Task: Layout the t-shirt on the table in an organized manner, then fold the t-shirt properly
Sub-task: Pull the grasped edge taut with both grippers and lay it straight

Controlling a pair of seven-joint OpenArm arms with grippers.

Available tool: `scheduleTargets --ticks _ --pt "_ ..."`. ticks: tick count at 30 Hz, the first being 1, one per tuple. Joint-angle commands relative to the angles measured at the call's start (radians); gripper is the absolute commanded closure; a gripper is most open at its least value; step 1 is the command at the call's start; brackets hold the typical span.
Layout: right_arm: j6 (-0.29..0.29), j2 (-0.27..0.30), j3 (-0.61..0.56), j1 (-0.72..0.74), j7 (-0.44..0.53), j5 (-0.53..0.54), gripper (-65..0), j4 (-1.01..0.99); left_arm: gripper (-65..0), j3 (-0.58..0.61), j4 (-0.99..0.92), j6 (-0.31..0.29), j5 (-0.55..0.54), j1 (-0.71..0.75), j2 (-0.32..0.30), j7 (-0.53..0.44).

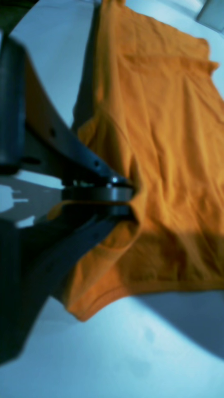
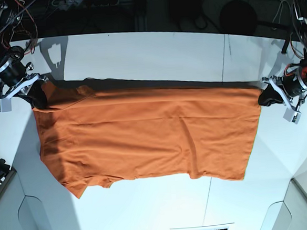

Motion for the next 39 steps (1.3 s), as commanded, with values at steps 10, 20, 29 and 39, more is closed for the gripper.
scheduleTargets --ticks 10,20,29,39 --pt "0.003 0.013 0.005 0.138 0.038 -0.055 0.0 -0.123 0.0 0.058 -0.146 -0.005 -0.012 -0.115 -0.027 -0.019" --pt "0.0 0.014 0.05 0.145 -0.029 -0.003 -25.4 -0.09 -25.6 0.062 -0.125 -0.005 -0.169 -0.114 -0.084 0.1" --pt "-0.002 0.013 0.227 0.082 -0.033 0.042 -25.4 -0.058 -25.6 0.063 -0.117 -0.005 -0.328 -0.104 -0.146 0.203" --pt "-0.053 0.013 0.245 0.032 0.033 -0.03 -25.6 -0.103 -35.7 0.063 -0.121 -0.005 -0.284 -0.026 -0.128 0.161"
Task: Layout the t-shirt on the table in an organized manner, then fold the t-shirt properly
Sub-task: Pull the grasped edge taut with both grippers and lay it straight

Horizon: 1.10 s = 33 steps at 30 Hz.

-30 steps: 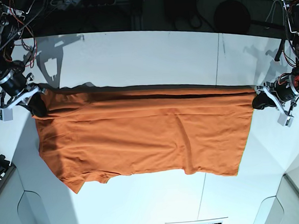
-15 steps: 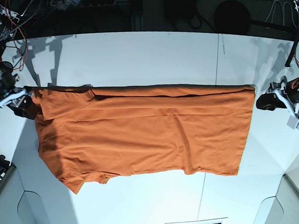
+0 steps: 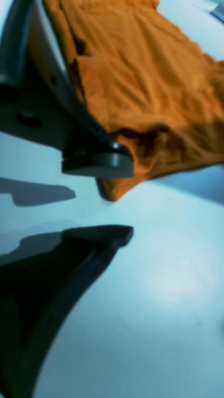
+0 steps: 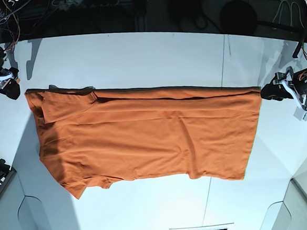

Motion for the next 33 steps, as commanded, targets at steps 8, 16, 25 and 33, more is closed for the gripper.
scheduleTargets --ticks 8,16,25,33 --pt "0.002 0.016 -0.008 0.024 0.037 0.031 -33.5 -0.085 -35.7 -0.008 0.012 -0.009 -0.004 0.006 0.052 -0.026" --pt "0.002 0.007 -0.104 0.041 0.038 0.031 -33.5 -0.085 -35.7 -0.008 0.012 -0.009 0.091 -0.002 0.121 -0.089" --pt "-0.014 -0.036 -0.167 0.108 0.06 -0.032 -27.0 -0.087 -11.2 -0.008 0.012 -0.009 0.181 -0.002 0.148 -0.112" --pt "0.018 -0.039 -0.168 0.114 0.015 -0.067 0.0 -0.087 0.0 -0.008 0.017 -0.009 0.2 -0.001 0.111 -0.077"
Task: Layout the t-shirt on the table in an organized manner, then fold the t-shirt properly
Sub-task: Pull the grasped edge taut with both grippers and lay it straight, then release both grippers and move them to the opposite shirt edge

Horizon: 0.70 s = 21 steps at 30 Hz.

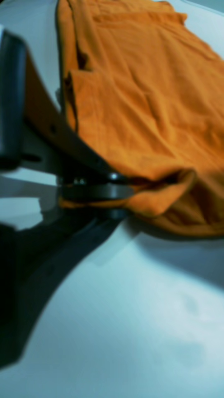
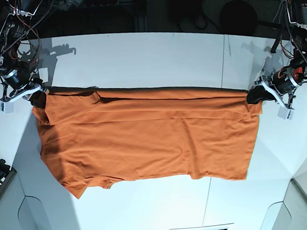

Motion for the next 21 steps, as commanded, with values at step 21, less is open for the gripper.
scheduleTargets --ticks 21 --pt "0.063 0.104 0.122 -0.29 -0.079 0.207 0.0 0.161 0.0 -0.044 0.42 0.007 -0.064 0.383 -0.136 0.089"
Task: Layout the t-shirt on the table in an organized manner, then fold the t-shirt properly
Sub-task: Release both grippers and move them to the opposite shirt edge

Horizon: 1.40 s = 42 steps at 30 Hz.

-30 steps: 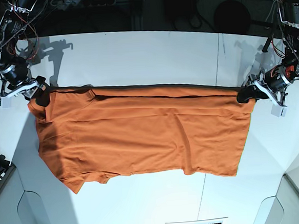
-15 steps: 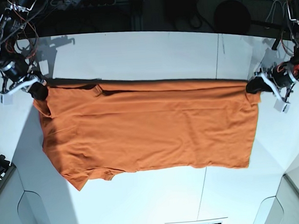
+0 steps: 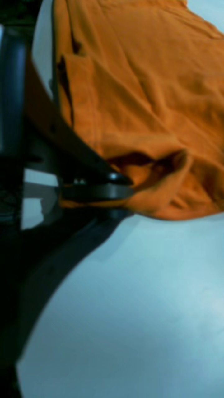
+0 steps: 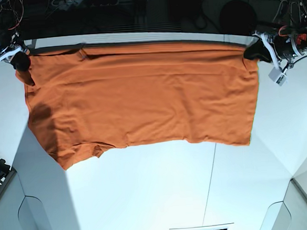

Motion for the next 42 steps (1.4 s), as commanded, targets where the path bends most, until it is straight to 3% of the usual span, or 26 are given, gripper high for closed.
scheduleTargets --ticks 1,5,6,7,9,11,17,21,25,33,42 --pt "0.006 0.019 0.012 -0.005 0.023 0.015 0.0 0.02 0.0 -0.023 0.021 -0.001 0.002 0.003 -0.022 -0.004" --pt "0.006 0.019 0.016 -0.013 0.037 0.02 0.0 0.02 -1.1 -0.034 0.024 -0.001 -0.005 0.008 -0.022 -0.007" --pt "0.006 0.019 0.016 -0.01 0.037 0.019 0.0 0.02 -5.6 -0.034 0.024 -0.001 -0.005 0.008 -0.022 -0.007" --pt "0.003 0.019 0.016 -0.01 0.037 0.019 -3.6 0.02 -11.7 -0.034 0.024 -0.001 -0.005 0.008 -0.022 -0.007" --pt "-0.004 0.02 0.016 -0.008 0.039 0.02 -22.8 0.02 -25.0 -0.034 0.024 -0.001 -0.008 0.008 -0.023 -0.007" --pt "-0.004 0.02 0.02 -0.008 0.045 0.02 -34.2 0.021 -31.2 -0.043 0.024 -0.001 -0.039 0.008 -0.023 -0.006" --pt "-0.004 0.027 0.092 -0.007 0.077 0.033 -34.9 0.053 -31.2 -0.161 0.024 -0.001 -0.098 0.006 -0.023 0.001" --pt "-0.012 0.071 0.098 0.029 0.113 0.03 -34.9 0.055 -31.2 -0.237 0.024 -0.001 -0.147 -0.027 -0.024 0.0" --pt "-0.016 0.11 0.093 0.127 0.12 0.002 -34.9 0.04 -31.2 -0.237 0.024 -0.001 -0.122 -0.079 -0.024 -0.048" --pt "-0.074 0.174 -0.059 0.415 0.222 -0.161 -34.9 -0.18 -34.8 -0.1 -0.067 -0.001 0.01 -0.29 -0.023 -0.136" --pt "-0.095 0.199 -0.348 0.769 0.357 -0.368 -34.9 -0.679 -36.4 0.095 -0.446 -0.001 0.064 -0.597 -0.01 -0.218"
